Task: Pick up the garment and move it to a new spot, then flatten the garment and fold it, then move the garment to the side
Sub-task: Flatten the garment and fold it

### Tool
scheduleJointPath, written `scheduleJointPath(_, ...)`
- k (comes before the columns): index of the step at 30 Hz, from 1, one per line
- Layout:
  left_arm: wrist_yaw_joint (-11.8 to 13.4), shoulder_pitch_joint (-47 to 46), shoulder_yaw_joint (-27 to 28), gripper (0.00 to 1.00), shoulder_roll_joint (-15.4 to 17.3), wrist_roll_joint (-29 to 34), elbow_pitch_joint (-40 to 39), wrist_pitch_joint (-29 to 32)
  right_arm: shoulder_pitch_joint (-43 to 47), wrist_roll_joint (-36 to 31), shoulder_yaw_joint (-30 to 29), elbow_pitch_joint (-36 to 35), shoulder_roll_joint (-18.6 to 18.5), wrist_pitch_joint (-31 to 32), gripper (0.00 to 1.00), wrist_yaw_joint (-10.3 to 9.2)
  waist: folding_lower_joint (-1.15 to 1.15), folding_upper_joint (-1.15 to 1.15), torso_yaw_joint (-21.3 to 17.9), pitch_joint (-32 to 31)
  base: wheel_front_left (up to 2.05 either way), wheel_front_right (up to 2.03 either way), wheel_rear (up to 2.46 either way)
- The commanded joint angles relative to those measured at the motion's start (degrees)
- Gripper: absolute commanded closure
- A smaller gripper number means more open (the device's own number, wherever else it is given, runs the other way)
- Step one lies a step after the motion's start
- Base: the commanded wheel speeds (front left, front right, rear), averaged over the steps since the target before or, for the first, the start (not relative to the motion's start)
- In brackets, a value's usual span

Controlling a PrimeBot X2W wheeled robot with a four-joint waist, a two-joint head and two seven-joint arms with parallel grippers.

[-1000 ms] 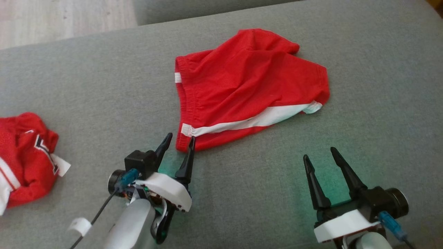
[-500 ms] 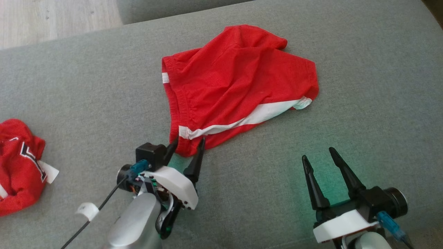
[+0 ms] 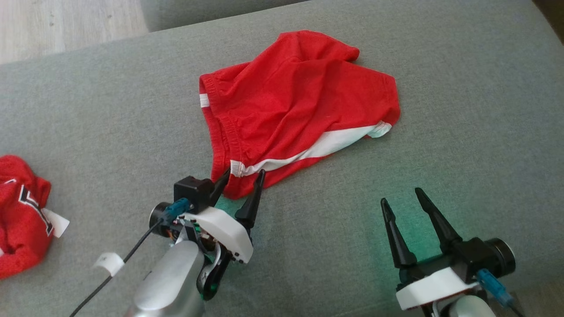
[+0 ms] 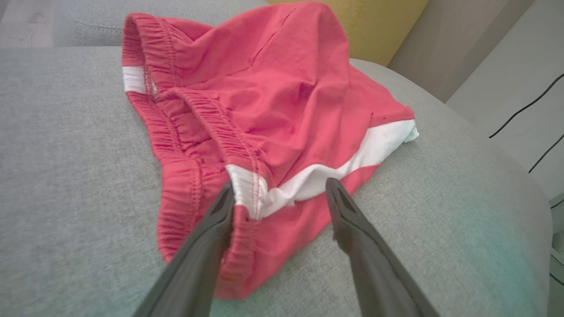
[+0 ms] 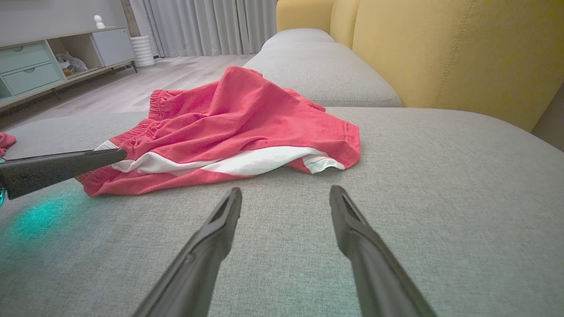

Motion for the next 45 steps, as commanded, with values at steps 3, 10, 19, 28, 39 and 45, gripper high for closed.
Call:
scheduleJointPath(3,-0.07,-3.01,1.41,0.00,0.95,-0.48,-1.74,-0.34,-2.12,0.34,1.36,-1.60,-0.22,-0.16,0.00,-0.04,0.00,0.00,-0.21,0.15,0.00,0.00,0.00)
scheduleJointPath(10,-0.04,-3.04,1.16,1.00,1.37,-0.82,-2.22,-0.30,-2.05,0.69,0.98,-1.52,-0.22,-0.16,0.00,-0.04,0.00,0.00,0.26,0.05,0.00,0.00,0.00)
scheduleJointPath(19,-0.12,-2.52,3.71,1.00,2.76,-4.44,-8.05,-1.80,-3.13,4.04,0.31,-0.25,-0.22,-0.16,0.00,-0.04,0.00,0.00,3.10,0.05,0.00,0.00,0.00)
scheduleJointPath(28,1.10,-2.97,9.30,1.00,7.73,-8.00,-20.02,-0.51,-7.51,7.19,-0.10,4.22,-0.22,-0.16,0.00,-0.04,0.00,0.00,5.25,1.01,0.00,0.00,0.00)
scheduleJointPath(39,2.80,-4.81,10.81,1.00,10.43,-8.23,-25.22,2.13,-18.75,8.92,4.03,19.20,-0.22,-0.16,0.00,-0.04,0.00,0.00,6.20,3.50,0.00,0.00,0.00)
scheduleJointPath(45,2.88,-5.11,10.17,1.00,10.26,-8.16,-25.26,2.35,-21.37,9.97,6.36,22.09,-0.22,-0.16,0.15,-0.04,0.00,0.00,6.75,3.81,0.00,0.00,0.00)
